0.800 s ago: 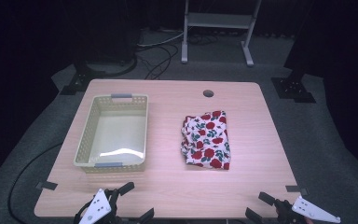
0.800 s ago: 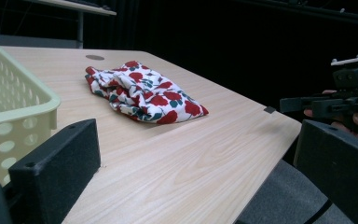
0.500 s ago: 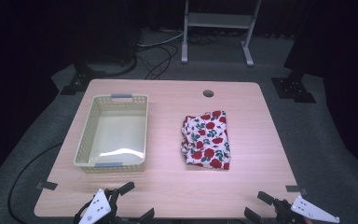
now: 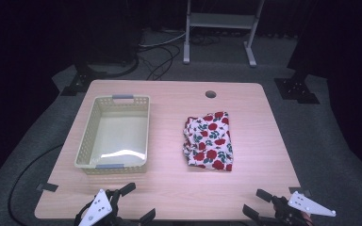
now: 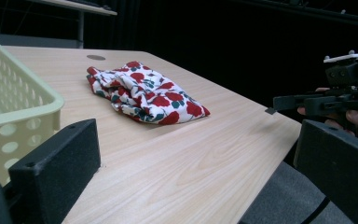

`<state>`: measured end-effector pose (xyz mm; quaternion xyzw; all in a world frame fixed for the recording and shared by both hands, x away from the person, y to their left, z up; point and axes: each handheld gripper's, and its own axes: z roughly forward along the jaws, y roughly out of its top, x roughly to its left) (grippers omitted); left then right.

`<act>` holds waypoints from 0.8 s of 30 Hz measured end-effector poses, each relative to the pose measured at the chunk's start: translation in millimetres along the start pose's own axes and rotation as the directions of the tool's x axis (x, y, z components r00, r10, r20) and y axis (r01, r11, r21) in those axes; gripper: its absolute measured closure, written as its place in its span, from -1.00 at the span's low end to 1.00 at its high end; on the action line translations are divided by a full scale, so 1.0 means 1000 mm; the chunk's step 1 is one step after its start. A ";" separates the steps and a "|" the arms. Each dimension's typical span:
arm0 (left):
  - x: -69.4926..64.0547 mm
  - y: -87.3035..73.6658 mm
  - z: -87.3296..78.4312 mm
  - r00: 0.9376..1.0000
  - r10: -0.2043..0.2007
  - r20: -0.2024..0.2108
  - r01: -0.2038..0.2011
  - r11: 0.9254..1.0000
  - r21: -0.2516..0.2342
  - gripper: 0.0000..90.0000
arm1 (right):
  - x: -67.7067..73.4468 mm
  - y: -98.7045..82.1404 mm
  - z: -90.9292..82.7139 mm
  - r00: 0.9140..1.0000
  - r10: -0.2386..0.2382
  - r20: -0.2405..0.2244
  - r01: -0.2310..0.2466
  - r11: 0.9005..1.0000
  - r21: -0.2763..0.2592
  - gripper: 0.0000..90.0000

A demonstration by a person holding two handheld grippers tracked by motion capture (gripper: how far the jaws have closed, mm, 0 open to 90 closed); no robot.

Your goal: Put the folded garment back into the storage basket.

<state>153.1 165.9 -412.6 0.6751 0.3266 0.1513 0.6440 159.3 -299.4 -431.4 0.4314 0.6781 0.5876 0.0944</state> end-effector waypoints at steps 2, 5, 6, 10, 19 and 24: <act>0.001 0.000 0.000 1.000 -0.003 0.001 0.003 1.000 -0.003 -1.00 | -0.001 0.002 0.002 1.000 -0.003 -0.001 0.003 1.000 0.007 -0.76; 0.001 0.000 -0.001 1.000 -0.005 0.000 0.005 1.000 -0.003 -1.00 | -0.003 0.005 0.007 1.000 -0.003 -0.002 0.003 1.000 0.023 -0.76; 0.002 0.000 -0.001 1.000 -0.004 0.000 0.004 1.000 -0.003 -1.00 | -0.003 0.006 0.008 1.000 -0.002 -0.005 0.002 1.000 0.028 -0.76; 0.003 0.000 -0.002 1.000 -0.005 -0.004 0.005 1.000 -0.007 -1.00 | -0.004 0.011 0.016 1.000 -0.014 -0.015 0.014 0.999 0.042 -0.76; 0.005 0.001 -0.003 1.000 -0.011 -0.008 0.011 1.000 -0.013 -1.00 | -0.005 0.024 0.030 0.999 -0.035 -0.041 0.038 0.997 0.060 -0.76; 0.006 0.001 -0.004 1.000 -0.012 -0.008 0.012 1.000 -0.016 -1.00 | -0.007 0.029 0.033 0.998 -0.031 -0.049 0.034 0.998 0.061 -0.76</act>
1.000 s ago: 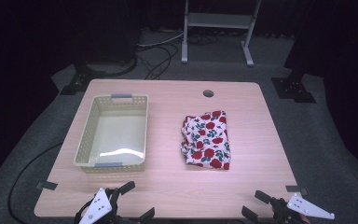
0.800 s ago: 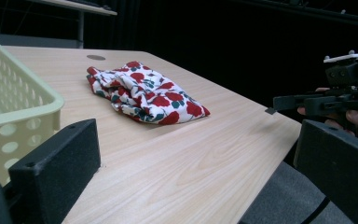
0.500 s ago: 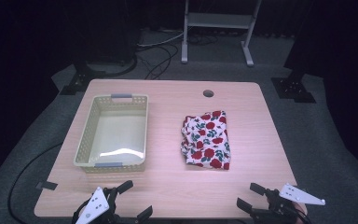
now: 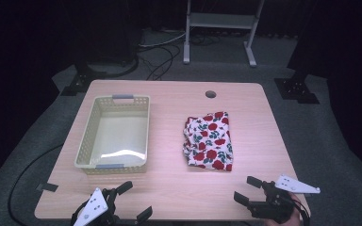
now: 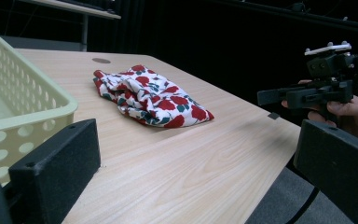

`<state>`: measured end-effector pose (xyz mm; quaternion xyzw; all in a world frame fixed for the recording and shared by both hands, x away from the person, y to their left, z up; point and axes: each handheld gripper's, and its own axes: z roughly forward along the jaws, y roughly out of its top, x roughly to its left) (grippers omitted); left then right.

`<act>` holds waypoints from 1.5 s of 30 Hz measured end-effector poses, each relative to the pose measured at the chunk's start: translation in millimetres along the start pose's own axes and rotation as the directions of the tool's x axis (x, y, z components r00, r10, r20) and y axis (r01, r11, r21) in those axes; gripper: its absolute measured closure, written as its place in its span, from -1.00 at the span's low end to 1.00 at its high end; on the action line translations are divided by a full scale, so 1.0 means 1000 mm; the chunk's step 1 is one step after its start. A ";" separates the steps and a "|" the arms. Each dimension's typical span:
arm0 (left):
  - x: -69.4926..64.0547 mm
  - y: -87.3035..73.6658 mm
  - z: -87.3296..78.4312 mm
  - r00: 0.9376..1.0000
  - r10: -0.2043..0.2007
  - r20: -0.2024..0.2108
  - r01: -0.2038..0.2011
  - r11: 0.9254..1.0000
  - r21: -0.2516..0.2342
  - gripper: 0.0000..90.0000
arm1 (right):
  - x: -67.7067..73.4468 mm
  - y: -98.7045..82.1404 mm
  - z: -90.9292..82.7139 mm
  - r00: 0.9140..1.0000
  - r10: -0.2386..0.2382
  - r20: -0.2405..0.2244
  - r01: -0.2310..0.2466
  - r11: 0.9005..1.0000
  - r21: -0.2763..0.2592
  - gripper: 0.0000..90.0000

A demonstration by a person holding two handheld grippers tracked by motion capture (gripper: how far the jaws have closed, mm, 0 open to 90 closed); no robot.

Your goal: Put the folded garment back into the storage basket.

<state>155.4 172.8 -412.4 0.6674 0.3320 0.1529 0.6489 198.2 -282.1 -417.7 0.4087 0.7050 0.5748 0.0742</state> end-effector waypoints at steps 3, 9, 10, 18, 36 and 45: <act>0.000 0.000 0.000 1.000 -0.002 -0.001 0.002 1.000 -0.002 -1.00 | -0.001 0.004 0.001 1.000 0.001 -0.007 -0.001 1.000 -0.002 -0.76; 0.000 0.000 0.001 1.000 0.008 0.000 -0.008 1.000 0.004 -1.00 | -0.005 0.013 0.007 1.000 -0.007 -0.021 0.007 1.000 -0.004 -0.76; 0.000 0.000 0.001 1.000 0.009 0.000 -0.009 1.000 0.005 -1.00 | -0.006 0.014 0.008 1.000 -0.007 -0.025 0.007 1.000 -0.003 -0.76; 0.000 0.000 0.000 1.000 0.013 0.000 -0.013 1.000 0.006 -1.00 | -0.011 0.022 0.018 0.999 -0.004 -0.044 0.005 1.000 0.011 -0.76; 0.000 0.000 0.000 1.000 0.021 -0.002 -0.021 1.000 0.004 -1.00 | -0.020 0.042 0.035 0.998 -0.015 -0.066 0.016 1.000 0.027 -0.76; 0.001 0.000 -0.001 1.000 0.027 -0.002 -0.027 1.000 0.000 -1.00 | -0.026 0.051 0.044 0.998 -0.011 -0.057 0.014 0.998 0.058 -0.76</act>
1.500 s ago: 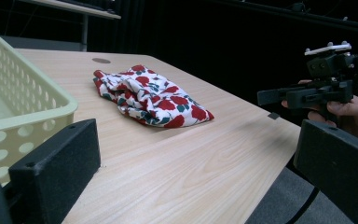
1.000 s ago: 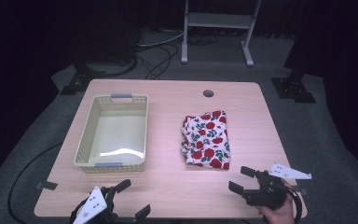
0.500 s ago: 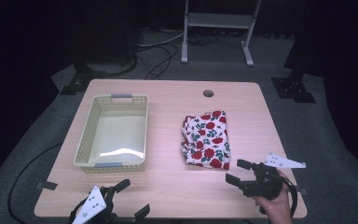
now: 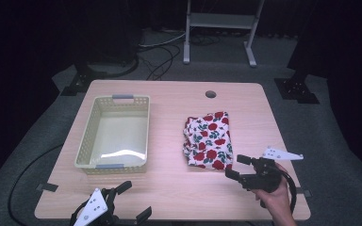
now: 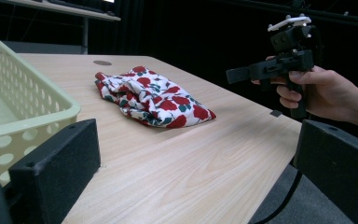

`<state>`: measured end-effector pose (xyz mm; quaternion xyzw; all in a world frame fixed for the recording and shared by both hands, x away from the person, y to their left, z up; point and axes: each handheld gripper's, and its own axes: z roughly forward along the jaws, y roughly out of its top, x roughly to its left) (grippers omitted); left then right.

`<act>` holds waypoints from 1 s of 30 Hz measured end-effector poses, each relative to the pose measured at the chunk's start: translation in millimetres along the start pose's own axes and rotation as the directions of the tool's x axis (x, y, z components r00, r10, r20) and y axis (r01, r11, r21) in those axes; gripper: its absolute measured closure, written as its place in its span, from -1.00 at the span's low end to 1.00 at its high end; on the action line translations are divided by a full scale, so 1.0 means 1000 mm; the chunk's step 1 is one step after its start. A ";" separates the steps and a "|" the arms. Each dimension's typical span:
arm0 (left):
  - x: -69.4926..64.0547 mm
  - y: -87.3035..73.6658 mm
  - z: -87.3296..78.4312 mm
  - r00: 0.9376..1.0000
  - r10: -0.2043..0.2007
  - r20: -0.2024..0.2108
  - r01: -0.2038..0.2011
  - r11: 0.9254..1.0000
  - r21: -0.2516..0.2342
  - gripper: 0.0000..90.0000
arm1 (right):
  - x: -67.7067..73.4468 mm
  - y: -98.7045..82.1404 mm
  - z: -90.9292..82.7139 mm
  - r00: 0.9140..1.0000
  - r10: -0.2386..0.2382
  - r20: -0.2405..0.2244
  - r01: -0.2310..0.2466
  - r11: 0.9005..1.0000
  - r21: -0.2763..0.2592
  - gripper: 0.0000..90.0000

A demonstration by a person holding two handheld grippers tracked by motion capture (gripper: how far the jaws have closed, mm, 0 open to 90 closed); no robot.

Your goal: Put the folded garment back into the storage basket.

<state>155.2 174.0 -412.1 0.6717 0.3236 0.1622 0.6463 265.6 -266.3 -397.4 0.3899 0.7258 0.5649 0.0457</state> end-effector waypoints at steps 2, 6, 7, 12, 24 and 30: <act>0.000 0.000 0.000 1.000 0.001 -0.002 -0.001 1.000 0.002 -1.00 | -0.001 0.002 0.002 1.000 0.000 0.002 0.000 1.000 0.006 -0.76; 0.001 0.000 0.000 1.000 0.001 0.000 -0.001 1.000 0.003 -1.00 | -0.005 0.004 0.008 1.000 -0.005 0.004 0.005 1.000 0.024 -0.76; 0.001 0.000 0.000 1.000 0.002 0.000 -0.002 1.000 0.003 -1.00 | -0.005 0.004 0.010 1.000 -0.004 0.003 0.004 1.000 0.025 -0.76; 0.002 0.000 0.000 1.000 0.000 -0.005 0.000 1.000 0.002 -1.00 | -0.009 0.008 0.018 1.000 -0.002 0.004 0.002 0.999 0.035 -0.76; 0.003 0.000 0.000 1.000 0.009 -0.008 -0.009 1.000 0.004 -1.00 | -0.017 0.026 0.042 1.000 -0.007 0.017 0.006 0.997 0.075 -0.76; 0.004 0.000 -0.001 1.000 0.009 -0.011 -0.008 1.000 0.005 -1.00 | -0.017 0.037 0.054 1.000 -0.022 0.019 0.020 0.996 0.088 -0.76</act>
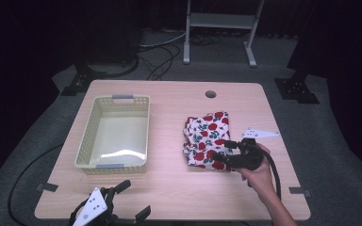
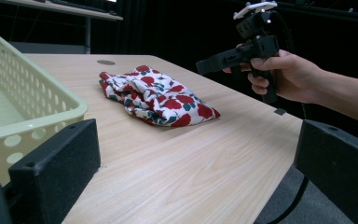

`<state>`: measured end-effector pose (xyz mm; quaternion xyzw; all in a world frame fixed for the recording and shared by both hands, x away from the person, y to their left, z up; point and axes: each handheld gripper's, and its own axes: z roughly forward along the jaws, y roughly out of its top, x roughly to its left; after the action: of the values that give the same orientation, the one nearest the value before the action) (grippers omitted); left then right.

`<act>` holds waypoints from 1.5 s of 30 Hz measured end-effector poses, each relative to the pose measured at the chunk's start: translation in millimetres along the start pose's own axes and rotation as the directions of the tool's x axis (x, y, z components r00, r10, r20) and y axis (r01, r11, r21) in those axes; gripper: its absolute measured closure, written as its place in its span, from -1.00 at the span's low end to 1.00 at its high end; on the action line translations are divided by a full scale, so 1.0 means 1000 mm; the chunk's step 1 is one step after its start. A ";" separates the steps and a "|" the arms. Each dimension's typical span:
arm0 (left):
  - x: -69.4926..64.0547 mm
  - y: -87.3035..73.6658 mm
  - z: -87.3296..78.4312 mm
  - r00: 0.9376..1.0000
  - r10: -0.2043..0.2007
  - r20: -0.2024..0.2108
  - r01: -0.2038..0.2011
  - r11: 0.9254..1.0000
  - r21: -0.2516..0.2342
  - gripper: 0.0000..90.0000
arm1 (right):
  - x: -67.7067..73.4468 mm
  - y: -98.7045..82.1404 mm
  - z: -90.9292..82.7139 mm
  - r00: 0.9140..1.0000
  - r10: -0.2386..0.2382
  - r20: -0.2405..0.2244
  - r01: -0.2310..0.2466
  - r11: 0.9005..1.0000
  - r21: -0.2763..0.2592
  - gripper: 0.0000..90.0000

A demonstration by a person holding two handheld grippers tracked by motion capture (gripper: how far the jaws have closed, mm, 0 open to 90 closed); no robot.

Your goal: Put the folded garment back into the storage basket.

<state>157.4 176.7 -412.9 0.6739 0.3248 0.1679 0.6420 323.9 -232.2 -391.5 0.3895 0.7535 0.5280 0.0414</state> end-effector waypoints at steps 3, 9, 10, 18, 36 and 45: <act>0.001 0.000 0.000 1.000 -0.004 -0.003 0.004 1.000 -0.001 -1.00 | 0.000 0.007 0.004 1.000 -0.008 0.003 0.008 1.000 0.015 -0.76; 0.001 0.000 0.000 1.000 0.000 0.000 0.000 1.000 0.004 -1.00 | -0.001 0.015 0.012 1.000 -0.011 0.000 0.011 0.999 0.032 -0.76; 0.000 0.000 0.000 1.000 0.001 -0.001 -0.001 1.000 0.004 -1.00 | -0.002 0.018 0.014 1.000 -0.014 0.002 0.014 0.999 0.040 -0.76; 0.001 0.000 0.000 1.000 0.000 0.000 0.000 1.000 0.006 -1.00 | -0.008 0.036 0.020 1.000 -0.002 0.016 0.001 0.999 0.049 -0.75; 0.001 -0.001 0.001 1.000 -0.004 0.004 0.004 1.000 0.011 -1.00 | -0.021 0.050 0.042 0.996 0.050 0.071 -0.063 0.979 0.193 -0.72; 0.002 -0.001 0.000 1.000 -0.009 0.006 0.009 1.000 0.011 -1.00 | -0.026 0.049 0.059 0.992 0.051 0.112 -0.079 0.962 0.263 -0.70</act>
<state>159.1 177.8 -414.2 0.6764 0.3268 0.1611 0.6401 395.6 -196.8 -385.9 0.4431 0.8013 0.4019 0.0104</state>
